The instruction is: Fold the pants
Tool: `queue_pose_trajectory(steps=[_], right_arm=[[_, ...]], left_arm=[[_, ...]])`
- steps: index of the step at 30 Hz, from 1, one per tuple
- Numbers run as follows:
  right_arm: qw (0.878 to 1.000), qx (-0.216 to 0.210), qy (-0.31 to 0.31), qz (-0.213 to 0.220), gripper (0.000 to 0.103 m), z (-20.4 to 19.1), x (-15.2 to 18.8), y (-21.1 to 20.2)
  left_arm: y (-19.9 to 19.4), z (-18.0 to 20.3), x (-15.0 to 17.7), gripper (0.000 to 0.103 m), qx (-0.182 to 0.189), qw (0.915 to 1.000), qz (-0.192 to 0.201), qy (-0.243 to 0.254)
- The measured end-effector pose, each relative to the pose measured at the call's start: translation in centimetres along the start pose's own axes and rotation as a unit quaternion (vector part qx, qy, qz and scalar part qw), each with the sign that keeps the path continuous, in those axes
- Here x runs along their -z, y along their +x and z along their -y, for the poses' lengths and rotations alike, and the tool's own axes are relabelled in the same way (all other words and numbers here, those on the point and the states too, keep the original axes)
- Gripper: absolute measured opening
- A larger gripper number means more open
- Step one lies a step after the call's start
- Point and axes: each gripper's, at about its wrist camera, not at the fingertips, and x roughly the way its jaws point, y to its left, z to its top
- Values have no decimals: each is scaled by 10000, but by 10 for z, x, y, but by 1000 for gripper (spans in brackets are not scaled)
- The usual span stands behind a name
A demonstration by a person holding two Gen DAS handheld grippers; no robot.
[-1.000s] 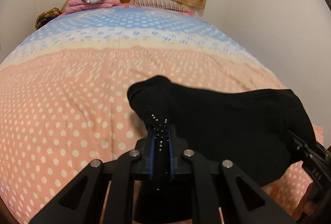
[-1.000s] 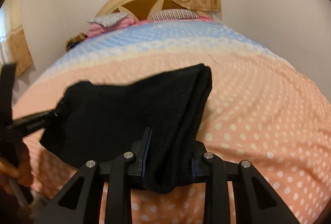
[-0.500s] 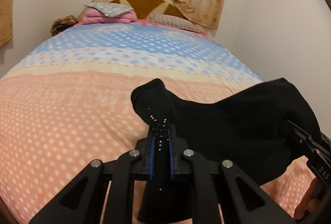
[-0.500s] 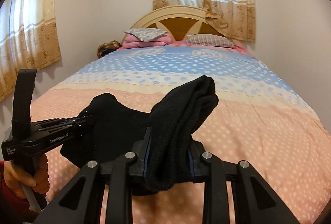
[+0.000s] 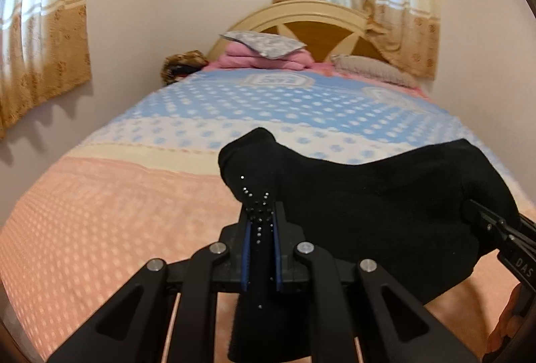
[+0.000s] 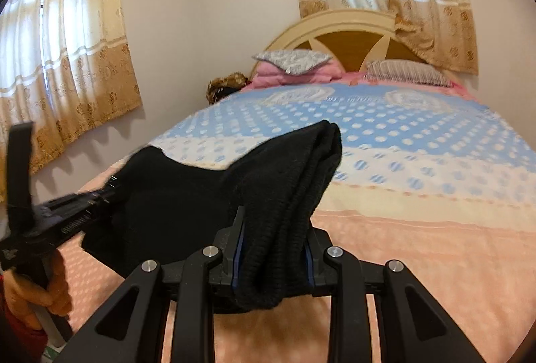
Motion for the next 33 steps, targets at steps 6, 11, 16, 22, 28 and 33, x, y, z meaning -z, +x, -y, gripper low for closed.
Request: queue_pose_trajectory(steps=[6,11,16,22,28,33], right_arm=[[9929,206,98,-1172,31,4,31,104],[9846,202,378,-1695,54,15,37,121],[9826,110,1144,-1458,61,37,32,99],[9781,359,2005,-418,66,28,39,6],[9796,392,1940,-360,67,-28,75,-50],[9812,619,1819,-156,67,-52,100,-80]], left_arm=[[87,-17,32,25,-488,9919,-1139,279],[95,-18,45,66,-1047,9869,-1181,331],[82,-37,46,83,-1276,9835,-1253,261],[31,-44,57,88,-1315,9841,-1182,-148],[-30,-29,84,91,-977,9906,-896,-330],[-70,-15,104,92,-964,9934,-597,-156]])
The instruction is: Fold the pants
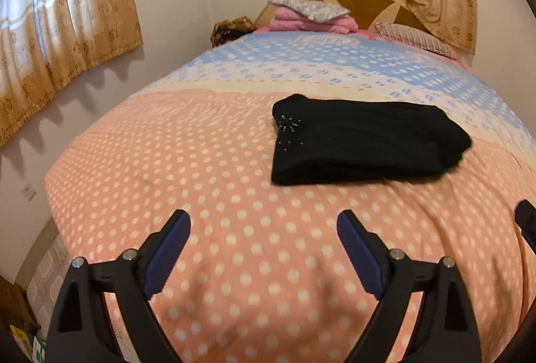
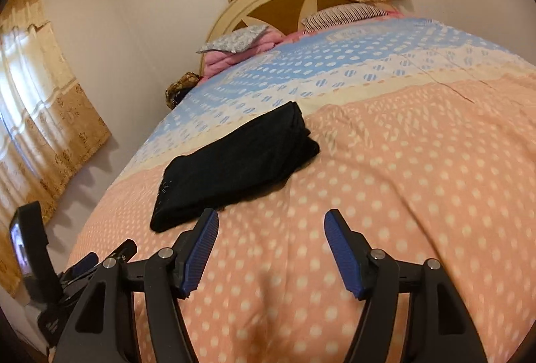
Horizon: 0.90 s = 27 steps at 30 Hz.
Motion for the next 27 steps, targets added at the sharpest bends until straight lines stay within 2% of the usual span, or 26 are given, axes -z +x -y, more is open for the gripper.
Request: queue_pose_trajectory(steps=[5,8,16,27], right_arm=[[9999,36,-12,159,67,-5,21,-27],[9997,1,-88,239,67,-9,21,-35],[9967,47,-142,797,69,-12,11,-67],[9971,7,-120,753,71,-14,11,-66]], left_arm=[[-24,-2,9,92,70,9998,189,-27],[-34,-1,15,92,121,9996,262,-15],[-47,5,16,92,60,9985,527,153],[-45,10,20,92,66,9989,428,166]])
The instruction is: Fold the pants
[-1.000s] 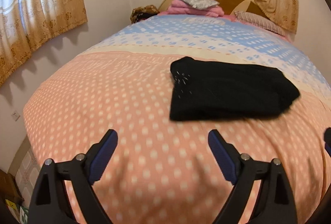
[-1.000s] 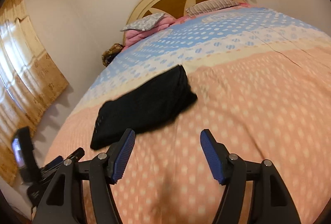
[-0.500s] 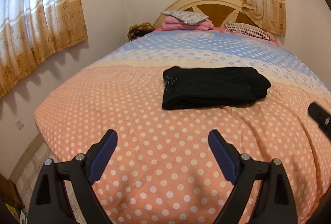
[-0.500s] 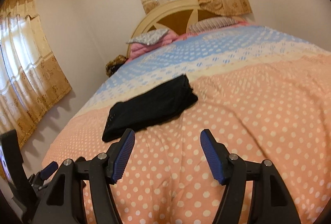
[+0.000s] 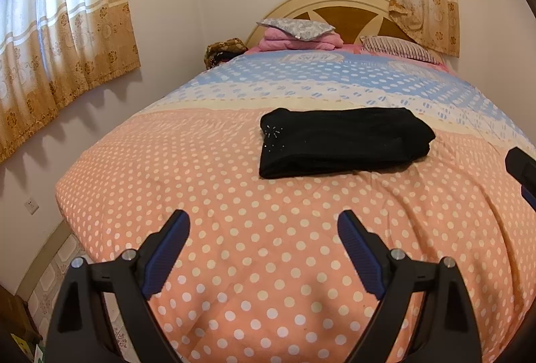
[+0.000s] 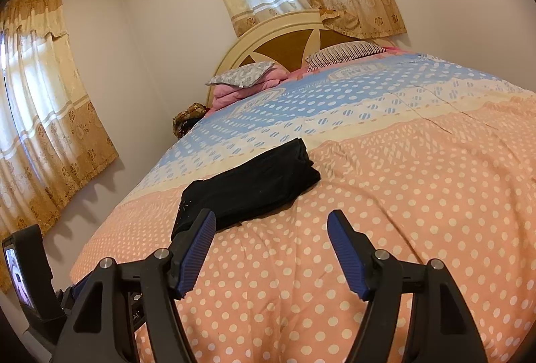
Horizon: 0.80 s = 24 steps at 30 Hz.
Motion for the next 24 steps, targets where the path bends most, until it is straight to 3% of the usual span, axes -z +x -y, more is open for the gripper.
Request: queue_pose_trajectory(steps=[14,17,24], right_arm=[[10000,-3,-9,-9,71,0,2,0],[10000,-5,-17,21,71,0,2,-1],[10000,10,-89,5,71,-4,3,-1]], left_arm=[[-8,0,-3,93,-73,9998,154,36],[-9,-1,-6,102,-138,9998,150,49],[-10,1,-10,103,-172,9996,199,143]])
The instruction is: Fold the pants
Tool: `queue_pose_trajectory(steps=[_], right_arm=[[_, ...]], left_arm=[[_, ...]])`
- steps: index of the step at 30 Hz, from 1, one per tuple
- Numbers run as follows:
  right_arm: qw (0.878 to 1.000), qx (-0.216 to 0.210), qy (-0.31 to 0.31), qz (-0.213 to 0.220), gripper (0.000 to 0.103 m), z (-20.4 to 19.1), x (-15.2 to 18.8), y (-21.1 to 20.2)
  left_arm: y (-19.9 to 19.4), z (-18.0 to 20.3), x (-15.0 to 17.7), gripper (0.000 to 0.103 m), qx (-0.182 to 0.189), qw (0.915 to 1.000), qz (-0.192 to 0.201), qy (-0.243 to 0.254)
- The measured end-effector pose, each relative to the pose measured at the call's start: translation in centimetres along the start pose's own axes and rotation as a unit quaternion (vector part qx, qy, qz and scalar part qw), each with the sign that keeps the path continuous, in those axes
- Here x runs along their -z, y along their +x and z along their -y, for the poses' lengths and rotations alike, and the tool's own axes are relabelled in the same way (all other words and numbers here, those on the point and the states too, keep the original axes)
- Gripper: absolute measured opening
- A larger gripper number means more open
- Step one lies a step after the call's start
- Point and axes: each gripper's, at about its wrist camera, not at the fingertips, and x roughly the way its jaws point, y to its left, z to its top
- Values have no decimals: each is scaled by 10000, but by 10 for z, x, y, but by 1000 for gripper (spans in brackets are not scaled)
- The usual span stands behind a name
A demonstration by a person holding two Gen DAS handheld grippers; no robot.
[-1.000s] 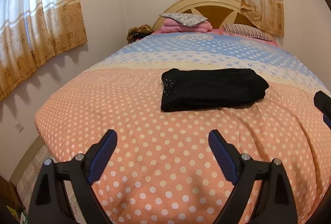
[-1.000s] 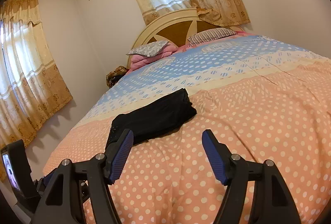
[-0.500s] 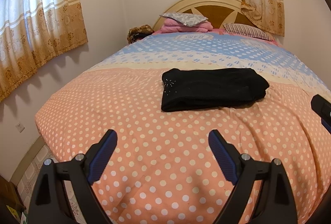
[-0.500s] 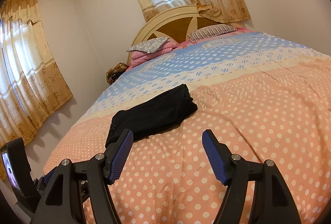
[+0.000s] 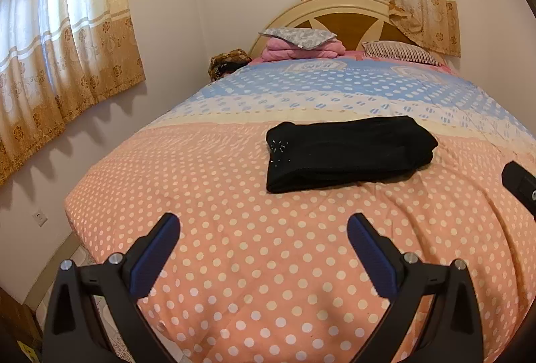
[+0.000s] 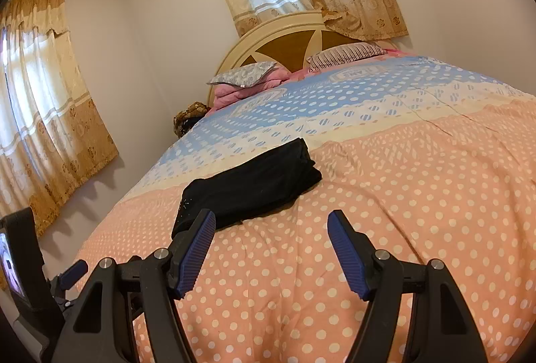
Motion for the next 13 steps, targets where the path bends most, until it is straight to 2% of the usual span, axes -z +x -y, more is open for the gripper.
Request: queue_pose_trajectory(steps=[4,13], right_arm=[[10000,7,-19,-41,71,-1,1,1],[10000,17,10,-21,71,-1,2,1]], left_arm=[[3,-1,0,103,173,9998,-111,-72],[2,2,1,103,139,9998,-102,-31]])
